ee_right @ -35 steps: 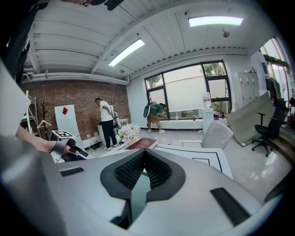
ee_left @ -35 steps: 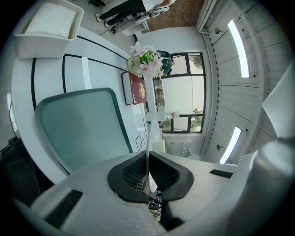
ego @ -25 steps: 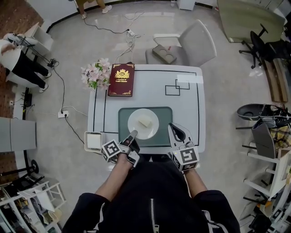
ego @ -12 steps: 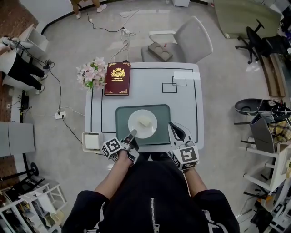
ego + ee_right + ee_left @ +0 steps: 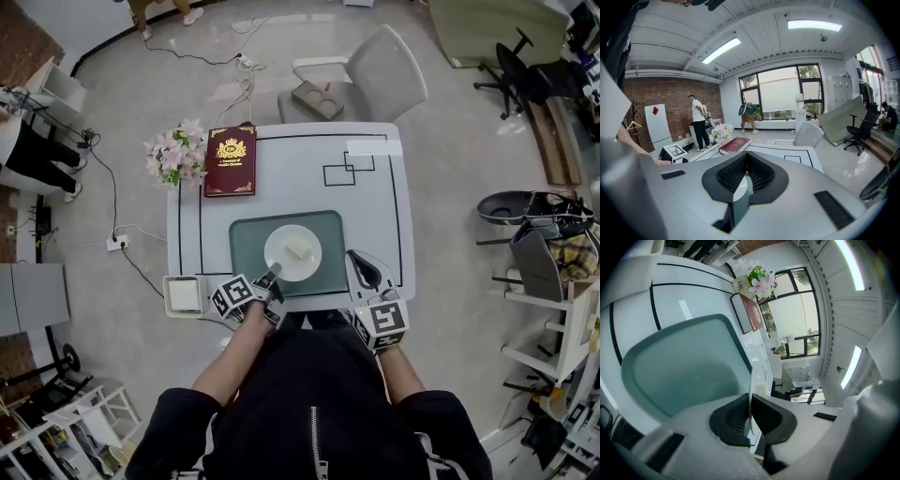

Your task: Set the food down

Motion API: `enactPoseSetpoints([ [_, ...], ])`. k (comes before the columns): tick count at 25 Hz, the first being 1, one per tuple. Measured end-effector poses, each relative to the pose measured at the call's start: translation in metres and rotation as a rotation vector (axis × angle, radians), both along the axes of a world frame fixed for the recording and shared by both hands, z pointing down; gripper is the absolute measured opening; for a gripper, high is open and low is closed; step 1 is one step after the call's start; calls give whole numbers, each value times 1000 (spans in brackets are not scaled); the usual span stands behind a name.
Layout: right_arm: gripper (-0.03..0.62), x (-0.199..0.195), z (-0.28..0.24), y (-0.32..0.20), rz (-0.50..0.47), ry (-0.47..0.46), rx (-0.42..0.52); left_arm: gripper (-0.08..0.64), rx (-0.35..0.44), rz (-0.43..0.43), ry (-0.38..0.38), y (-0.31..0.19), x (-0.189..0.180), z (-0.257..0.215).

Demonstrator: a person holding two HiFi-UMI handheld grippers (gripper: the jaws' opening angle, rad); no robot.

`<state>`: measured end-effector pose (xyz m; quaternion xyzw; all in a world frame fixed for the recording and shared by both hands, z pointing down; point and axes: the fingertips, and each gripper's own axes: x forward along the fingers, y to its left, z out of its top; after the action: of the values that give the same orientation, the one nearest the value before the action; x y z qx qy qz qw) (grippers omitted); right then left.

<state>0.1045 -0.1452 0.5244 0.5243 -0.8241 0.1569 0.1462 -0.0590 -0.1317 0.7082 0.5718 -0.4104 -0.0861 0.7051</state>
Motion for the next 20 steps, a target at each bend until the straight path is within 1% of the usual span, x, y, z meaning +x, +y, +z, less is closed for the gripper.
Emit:
enactPoseSetpoints([
  [10, 8, 7, 0, 2, 53, 6, 0, 12, -18, 88, -41, -6, 11, 17],
  [16, 8, 15, 1, 9, 87, 9, -9, 12, -41, 120, -63, -3, 14, 27],
  [20, 8, 20, 3, 11, 107, 7, -12, 12, -31, 155, -101, -4, 17, 30],
])
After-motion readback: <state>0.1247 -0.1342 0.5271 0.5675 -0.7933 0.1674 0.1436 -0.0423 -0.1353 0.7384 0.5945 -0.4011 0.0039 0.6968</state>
